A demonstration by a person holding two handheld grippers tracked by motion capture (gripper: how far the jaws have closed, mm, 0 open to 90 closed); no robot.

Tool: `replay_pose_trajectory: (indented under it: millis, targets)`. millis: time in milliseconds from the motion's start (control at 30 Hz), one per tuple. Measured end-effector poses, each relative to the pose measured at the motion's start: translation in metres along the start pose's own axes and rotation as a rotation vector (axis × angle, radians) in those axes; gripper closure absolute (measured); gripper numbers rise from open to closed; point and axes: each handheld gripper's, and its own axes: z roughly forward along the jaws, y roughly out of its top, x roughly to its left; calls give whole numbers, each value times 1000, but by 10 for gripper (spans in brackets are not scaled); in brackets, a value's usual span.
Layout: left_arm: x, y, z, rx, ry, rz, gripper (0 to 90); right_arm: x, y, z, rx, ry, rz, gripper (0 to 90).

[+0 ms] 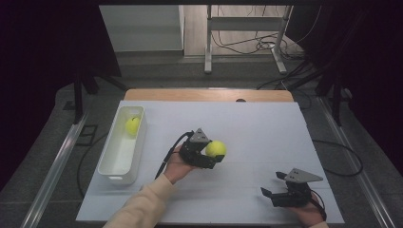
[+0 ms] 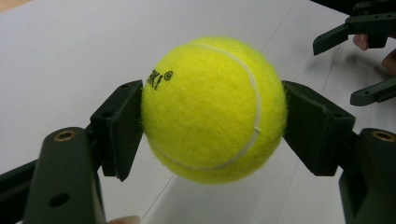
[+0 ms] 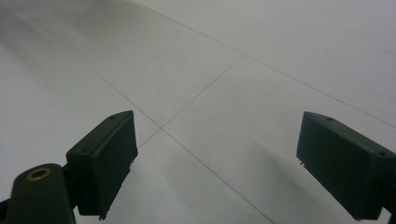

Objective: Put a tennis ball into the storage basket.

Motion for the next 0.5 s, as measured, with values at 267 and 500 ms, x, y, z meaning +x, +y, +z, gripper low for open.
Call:
replay_pose_trajectory:
  millis: [267, 500]
  targets:
    - [1, -2, -5, -10, 7, -3, 267, 0, 0, 0, 3, 2, -1, 129]
    - [4, -7, -11, -16, 19, -19, 267, 0, 0, 1, 7, 3, 1, 129]
